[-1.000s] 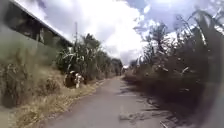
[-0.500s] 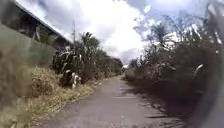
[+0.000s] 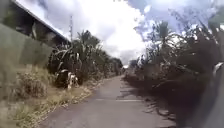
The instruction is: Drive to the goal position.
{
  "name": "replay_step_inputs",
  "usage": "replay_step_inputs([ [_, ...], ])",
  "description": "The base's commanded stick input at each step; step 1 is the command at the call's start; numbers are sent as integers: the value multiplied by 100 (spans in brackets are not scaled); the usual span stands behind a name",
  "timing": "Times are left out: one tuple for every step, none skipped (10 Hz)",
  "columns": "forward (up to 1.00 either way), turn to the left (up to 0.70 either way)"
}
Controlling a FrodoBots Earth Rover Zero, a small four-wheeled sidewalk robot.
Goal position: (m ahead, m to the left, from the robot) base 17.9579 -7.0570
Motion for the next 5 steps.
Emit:
replay_step_inputs([
  [70,0],
  [70,0],
  [70,0],
  [70,0],
  [70,0],
])
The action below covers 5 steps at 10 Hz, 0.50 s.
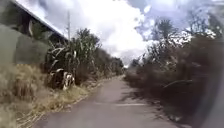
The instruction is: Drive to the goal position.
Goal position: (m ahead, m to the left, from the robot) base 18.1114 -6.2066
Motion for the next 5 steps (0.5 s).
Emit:
replay_step_inputs([
  [70,0],
  [70,4],
  [70,9],
  [70,8],
  [70,5],
])
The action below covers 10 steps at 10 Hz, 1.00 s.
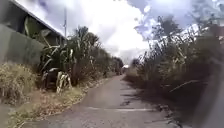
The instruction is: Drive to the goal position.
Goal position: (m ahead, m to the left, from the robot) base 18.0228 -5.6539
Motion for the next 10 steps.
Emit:
replay_step_inputs([
  [70,2],
  [70,0],
  [70,0],
  [70,0],
  [70,0],
  [70,0],
  [70,0],
  [70,0],
  [70,0],
  [70,0],
])
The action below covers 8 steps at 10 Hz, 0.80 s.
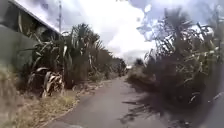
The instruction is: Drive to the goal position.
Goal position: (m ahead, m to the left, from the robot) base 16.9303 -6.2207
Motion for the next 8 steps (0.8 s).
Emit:
replay_step_inputs([
  [70,0],
  [70,0],
  [70,0],
  [70,0],
  [70,0],
  [70,0],
  [70,0],
  [70,0],
])
